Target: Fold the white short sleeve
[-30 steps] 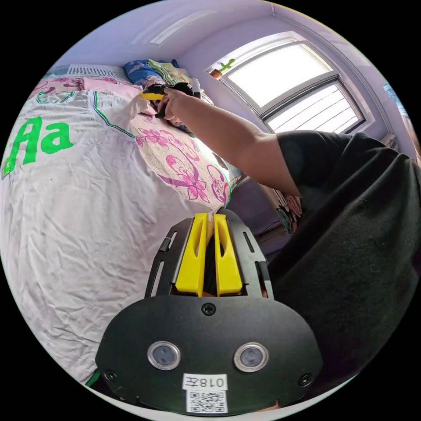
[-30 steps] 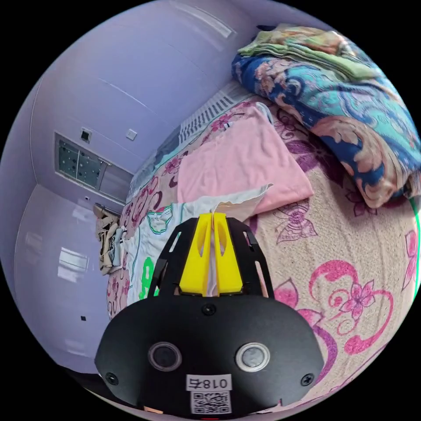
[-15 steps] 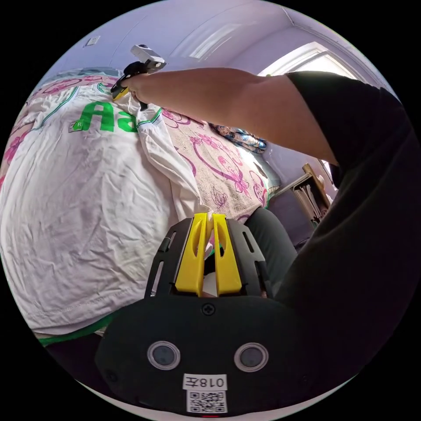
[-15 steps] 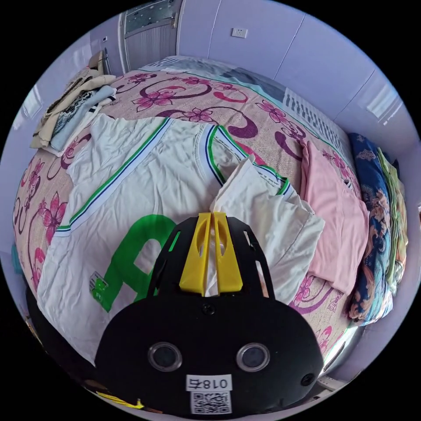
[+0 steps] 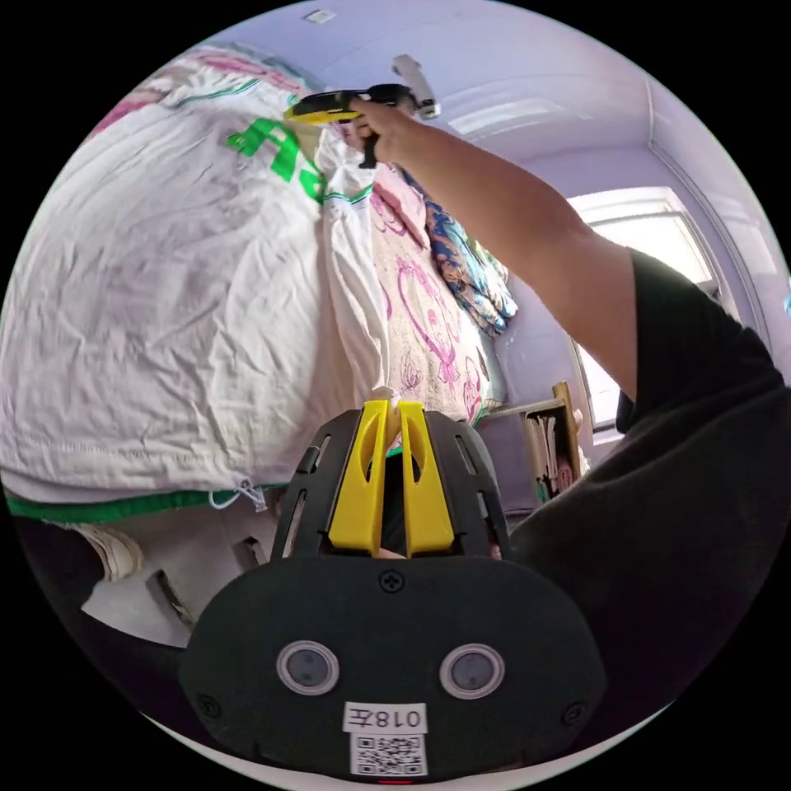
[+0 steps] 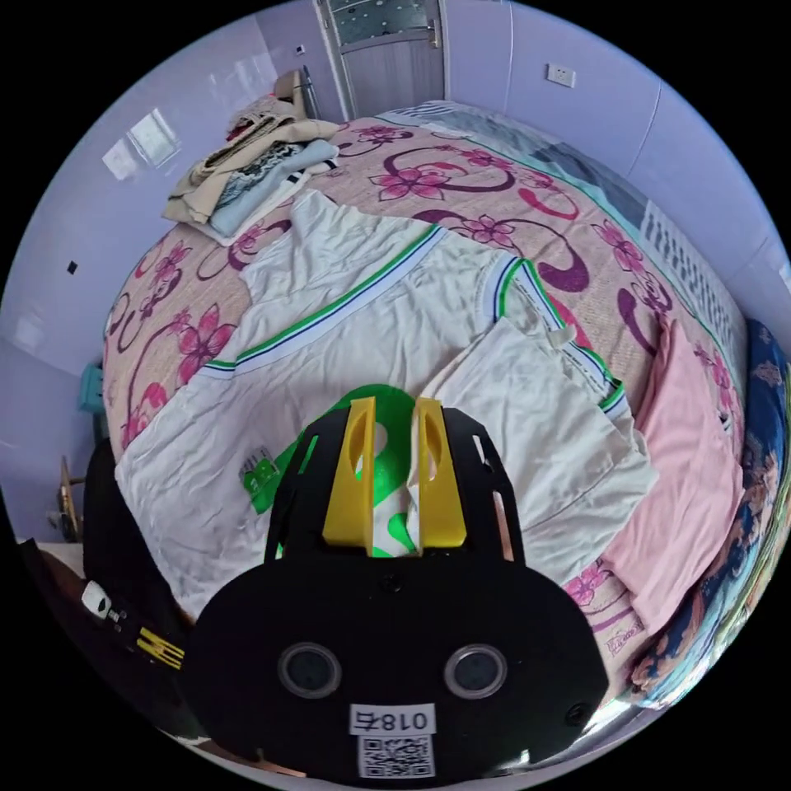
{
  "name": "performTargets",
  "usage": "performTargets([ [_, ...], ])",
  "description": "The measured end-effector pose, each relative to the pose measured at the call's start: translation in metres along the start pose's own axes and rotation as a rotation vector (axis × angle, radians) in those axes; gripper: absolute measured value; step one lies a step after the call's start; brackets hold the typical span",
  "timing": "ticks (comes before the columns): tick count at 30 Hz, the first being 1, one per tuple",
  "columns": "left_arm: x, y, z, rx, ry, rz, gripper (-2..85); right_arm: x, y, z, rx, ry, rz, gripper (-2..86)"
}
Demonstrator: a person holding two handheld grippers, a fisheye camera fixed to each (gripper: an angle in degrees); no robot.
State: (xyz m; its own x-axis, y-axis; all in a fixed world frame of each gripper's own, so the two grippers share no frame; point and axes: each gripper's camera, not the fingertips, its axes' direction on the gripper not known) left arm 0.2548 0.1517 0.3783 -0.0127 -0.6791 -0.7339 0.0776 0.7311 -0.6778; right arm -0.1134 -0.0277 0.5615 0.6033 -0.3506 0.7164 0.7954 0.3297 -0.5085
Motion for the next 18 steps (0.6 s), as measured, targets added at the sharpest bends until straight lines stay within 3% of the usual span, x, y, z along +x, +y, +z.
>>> performTargets([
  [5,-0.036,0.006,0.004,0.034,0.080,-0.157,-0.5,-0.010,0.044,-0.059,0.206,-0.245,0.013,8.0],
  [10,-0.085,0.028,0.012,0.132,0.326,-0.392,-0.5,-0.043,0.162,-0.095,0.305,-0.343,0.075,6.2],
  [18,-0.131,0.049,0.023,0.276,0.563,-0.504,-0.7,-0.186,0.375,-0.053,0.125,-0.240,0.098,9.8],
])
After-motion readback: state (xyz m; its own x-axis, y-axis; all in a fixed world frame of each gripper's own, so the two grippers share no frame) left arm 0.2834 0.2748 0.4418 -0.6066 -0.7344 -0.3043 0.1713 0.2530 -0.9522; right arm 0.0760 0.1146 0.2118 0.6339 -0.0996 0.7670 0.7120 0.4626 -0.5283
